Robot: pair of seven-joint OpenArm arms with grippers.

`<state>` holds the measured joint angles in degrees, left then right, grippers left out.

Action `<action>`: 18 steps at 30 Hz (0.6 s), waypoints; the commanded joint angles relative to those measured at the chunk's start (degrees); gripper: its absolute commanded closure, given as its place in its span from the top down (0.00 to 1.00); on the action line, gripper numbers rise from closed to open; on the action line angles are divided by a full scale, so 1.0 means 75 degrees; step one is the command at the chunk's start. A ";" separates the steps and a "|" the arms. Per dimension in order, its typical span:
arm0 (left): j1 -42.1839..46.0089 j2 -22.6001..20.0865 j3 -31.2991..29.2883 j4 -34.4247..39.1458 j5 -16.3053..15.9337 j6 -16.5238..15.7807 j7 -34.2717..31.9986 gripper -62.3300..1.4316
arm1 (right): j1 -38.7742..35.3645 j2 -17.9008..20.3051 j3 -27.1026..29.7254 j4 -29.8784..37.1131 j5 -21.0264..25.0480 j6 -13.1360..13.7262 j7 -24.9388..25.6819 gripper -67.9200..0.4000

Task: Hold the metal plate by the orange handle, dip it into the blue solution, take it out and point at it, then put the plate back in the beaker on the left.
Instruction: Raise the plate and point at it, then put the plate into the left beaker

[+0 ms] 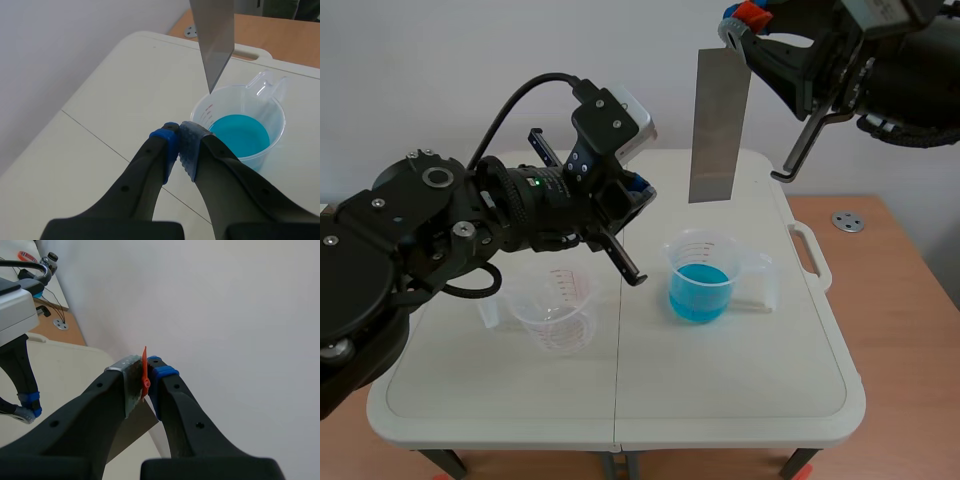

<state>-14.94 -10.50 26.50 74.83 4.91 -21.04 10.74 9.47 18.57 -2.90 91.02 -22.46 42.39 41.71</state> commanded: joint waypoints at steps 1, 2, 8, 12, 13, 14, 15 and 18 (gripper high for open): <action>-0.0085 0.0041 -0.0006 0.0114 -0.0079 0.0050 -0.0079 0.05 | 0.0090 0.0061 0.0044 0.0152 0.0166 0.0044 0.0079 0.02; -0.0085 0.0041 -0.0006 0.0114 -0.0079 0.0050 -0.0079 0.05 | 0.0090 0.0061 0.0044 0.0152 0.0166 0.0044 0.0079 0.02; -0.0082 0.0035 -0.0006 0.0114 -0.0076 0.0047 -0.0050 0.05 | 0.0090 0.0061 0.0044 0.0152 0.0166 0.0044 0.0073 0.02; -0.0082 -0.0047 -0.0006 0.0117 -0.0076 0.0050 -0.0017 0.05 | 0.0090 0.0061 0.0044 0.0152 0.0166 0.0044 0.0052 0.02; -0.0079 -0.0096 -0.0006 0.0117 -0.0079 0.0064 -0.0017 0.05 | 0.0093 0.0061 0.0044 0.0152 0.0166 0.0044 0.0052 0.02; -0.0064 -0.0157 -0.0009 0.0117 -0.0105 0.0140 -0.0020 0.05 | 0.0093 0.0061 0.0044 0.0152 0.0166 0.0044 0.0055 0.02; -0.0041 -0.0227 -0.0026 0.0128 -0.0108 0.0227 -0.0023 0.05 | 0.0093 0.0061 0.0044 0.0152 0.0166 0.0044 0.0055 0.02; 0.0114 -0.0533 -0.0038 0.0227 -0.0146 0.0542 -0.0041 0.05 | 0.0093 0.0061 0.0044 0.0152 0.0166 0.0044 0.0055 0.02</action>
<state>-14.59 -13.26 26.48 74.89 4.49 -17.61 10.94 9.47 18.57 -2.90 91.02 -22.46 42.39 41.69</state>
